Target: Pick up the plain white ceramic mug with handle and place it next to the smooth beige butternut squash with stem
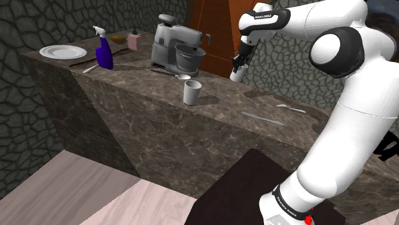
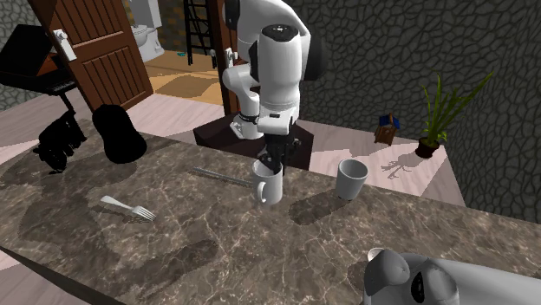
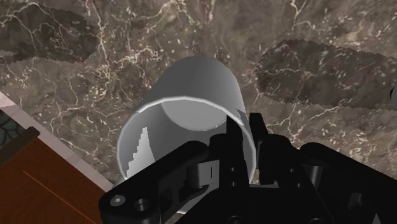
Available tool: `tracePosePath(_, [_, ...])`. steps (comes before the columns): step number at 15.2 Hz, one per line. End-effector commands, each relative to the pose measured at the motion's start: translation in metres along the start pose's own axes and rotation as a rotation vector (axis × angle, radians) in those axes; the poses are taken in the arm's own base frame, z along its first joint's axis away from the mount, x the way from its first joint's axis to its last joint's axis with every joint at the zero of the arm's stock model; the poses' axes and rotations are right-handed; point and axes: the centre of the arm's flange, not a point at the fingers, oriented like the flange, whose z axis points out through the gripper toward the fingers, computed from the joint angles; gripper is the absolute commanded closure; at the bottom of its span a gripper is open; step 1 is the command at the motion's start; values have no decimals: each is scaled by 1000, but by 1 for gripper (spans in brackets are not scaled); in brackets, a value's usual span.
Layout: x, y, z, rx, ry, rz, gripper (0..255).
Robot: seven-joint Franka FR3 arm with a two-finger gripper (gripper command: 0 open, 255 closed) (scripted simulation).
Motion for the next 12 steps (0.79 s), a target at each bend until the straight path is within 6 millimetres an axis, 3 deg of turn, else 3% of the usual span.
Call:
tracePosePath(1, [0, 0, -10, 0, 0, 0, 255])
tracePosePath(12, [5, 2, -68, 0, 0, 0, 255])
